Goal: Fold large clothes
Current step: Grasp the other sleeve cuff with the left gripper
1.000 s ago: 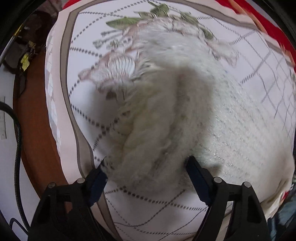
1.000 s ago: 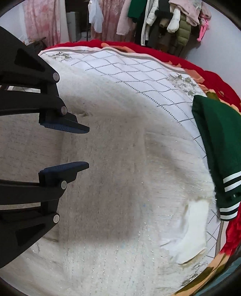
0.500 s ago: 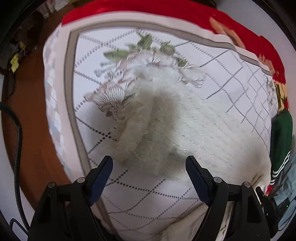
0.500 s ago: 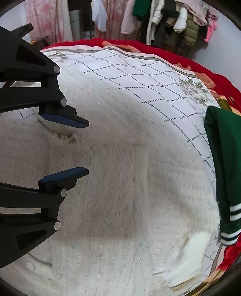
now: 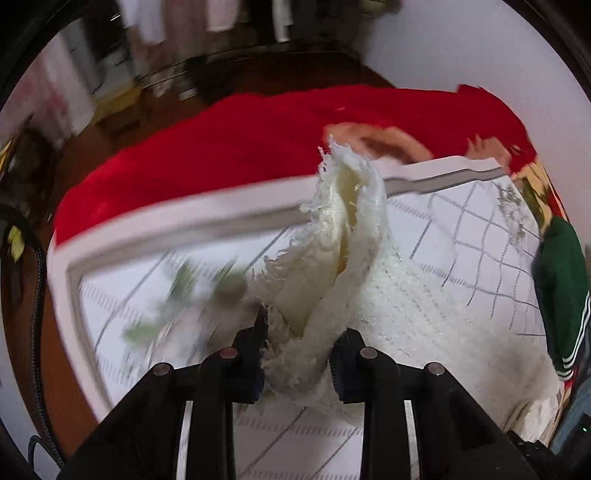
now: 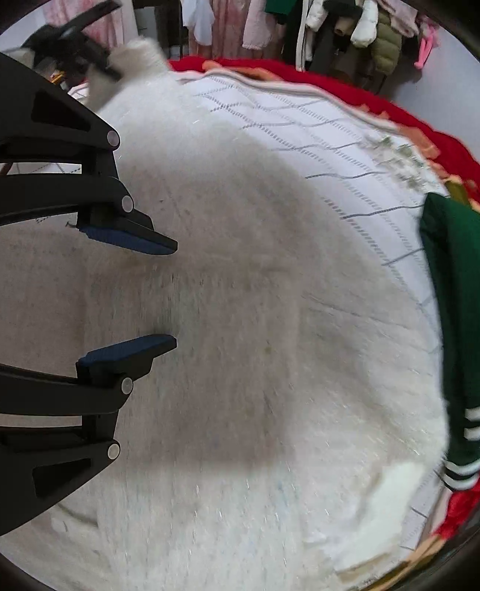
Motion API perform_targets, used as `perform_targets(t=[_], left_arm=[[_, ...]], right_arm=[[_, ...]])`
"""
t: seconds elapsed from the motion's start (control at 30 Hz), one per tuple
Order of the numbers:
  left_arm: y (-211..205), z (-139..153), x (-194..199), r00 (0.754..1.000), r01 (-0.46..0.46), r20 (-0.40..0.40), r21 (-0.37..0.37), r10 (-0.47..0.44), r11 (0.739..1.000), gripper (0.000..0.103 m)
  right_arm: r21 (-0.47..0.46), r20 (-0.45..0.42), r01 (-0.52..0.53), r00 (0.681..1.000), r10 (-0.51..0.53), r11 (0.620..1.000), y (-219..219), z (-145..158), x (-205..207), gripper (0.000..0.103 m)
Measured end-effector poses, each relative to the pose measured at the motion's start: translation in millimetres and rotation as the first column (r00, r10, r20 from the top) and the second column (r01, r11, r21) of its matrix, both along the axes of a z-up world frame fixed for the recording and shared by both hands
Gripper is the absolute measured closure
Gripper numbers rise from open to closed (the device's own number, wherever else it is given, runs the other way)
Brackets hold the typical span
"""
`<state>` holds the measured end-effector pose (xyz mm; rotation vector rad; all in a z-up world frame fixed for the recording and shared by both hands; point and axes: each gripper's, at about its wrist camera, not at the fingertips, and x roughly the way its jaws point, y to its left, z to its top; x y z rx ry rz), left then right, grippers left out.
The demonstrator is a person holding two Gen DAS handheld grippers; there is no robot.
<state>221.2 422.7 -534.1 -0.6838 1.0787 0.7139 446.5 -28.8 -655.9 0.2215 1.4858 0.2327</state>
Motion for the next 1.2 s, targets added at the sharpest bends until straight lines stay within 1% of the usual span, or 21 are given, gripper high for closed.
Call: perform_targets(t=[0.03,0.07,0.1,0.13,0.17,0.2,0.23,0.3,0.33,0.37,0.4,0.43,0.47,0.5,0.57,0.6,0.63,0.73,0.83,1.0,1.2], left_arm=[[0,-3,-1,1.000,0.023,-0.003,-0.001,-0.023,1.000,0.078],[3,-9,-2,0.999,0.045,-0.014,-0.006,-0.045,0.999,0.077],[6,-17,0,0.997,0.062,-0.040,-0.016,-0.062,0.998,0.075],[9,-26,-3,0.996,0.067,-0.055,-0.044,-0.069,0.997,0.074],[0,-28,-3,0.996,0.064,-0.060,-0.066,-0.068,0.996,0.074],[4,-32,-7,0.996,0.054,-0.059,-0.086,-0.060,0.995,0.073],[7,-34,-12,0.997,0.044,-0.052,-0.098,-0.049,0.994,0.070],[8,-34,-17,0.998,0.033,-0.051,-0.112,-0.039,0.993,0.062],[9,-35,-22,0.998,0.028,-0.058,-0.122,-0.035,0.992,0.047],[8,-32,-28,0.998,0.025,-0.056,-0.133,-0.033,0.991,0.033],[7,-33,-33,0.998,0.015,-0.051,-0.154,-0.023,0.988,0.030],[5,-34,-36,0.999,0.005,-0.051,-0.172,-0.014,0.985,0.030],[-1,-30,-32,0.999,0.001,-0.050,-0.185,-0.010,0.983,0.030],[-4,-34,-33,0.999,-0.002,-0.042,-0.207,-0.006,0.978,0.030],[-13,-32,-29,0.999,-0.006,-0.033,-0.232,-0.002,0.973,0.030],[-16,-35,-27,0.999,-0.013,-0.033,-0.238,0.006,0.971,0.030],[-19,-37,-25,0.999,-0.023,-0.039,-0.228,0.014,0.973,0.030],[-20,-40,-18,0.998,-0.048,-0.038,-0.209,0.041,0.977,0.029],[-17,-41,-16,0.996,-0.091,-0.039,-0.192,0.085,0.977,0.029],[-15,-41,-11,0.989,-0.145,-0.052,-0.162,0.138,0.976,0.029],[-15,-40,-4,0.984,-0.175,-0.068,-0.137,0.167,0.975,0.029]], right_arm=[[-0.018,-0.008,-0.006,1.000,0.006,1.000,7,-7,2,0.048],[-0.060,-0.007,-0.004,1.000,0.004,0.998,12,-16,4,0.049],[-0.093,0.003,0.017,1.000,-0.017,0.996,15,-23,7,0.051],[-0.106,0.017,0.038,0.999,-0.036,0.994,16,-26,9,0.058],[-0.126,0.037,0.044,0.999,-0.040,0.991,20,-24,13,0.064],[-0.133,0.057,0.045,0.998,-0.037,0.990,24,-20,16,0.079],[-0.135,0.076,0.044,0.997,-0.034,0.990,28,-14,19,0.082],[-0.120,0.113,0.044,0.993,-0.030,0.992,34,-5,25,0.083],[-0.110,0.120,0.037,0.992,-0.024,0.993,35,-4,28,0.084],[-0.095,0.130,0.018,0.992,-0.006,0.995,36,-2,31,0.084],[-0.093,0.126,-0.008,0.992,0.020,0.996,36,-3,33,0.084],[-0.088,0.113,-0.035,0.993,0.045,0.995,35,-5,34,0.083],[-0.072,0.100,-0.048,0.993,0.055,0.996,31,-7,34,0.083],[-0.052,0.091,-0.050,0.994,0.054,0.997,26,-7,33,0.083],[-0.007,0.073,-0.052,0.996,0.052,0.999,14,-4,32,0.072],[0.001,0.071,-0.050,0.996,0.049,0.999,10,-1,28,0.061],[-0.001,0.073,-0.045,0.996,0.045,0.999,5,2,24,0.056],[0.001,0.065,-0.026,0.998,0.026,1.000,-10,7,13,0.056],[0.016,0.041,0.011,0.999,-0.012,1.000,-22,5,2,0.056],[0.020,0.017,0.055,0.998,-0.055,0.998,-25,-5,-1,0.056],[0.007,0.024,0.062,0.998,-0.062,0.998,-22,-4,3,0.056]])
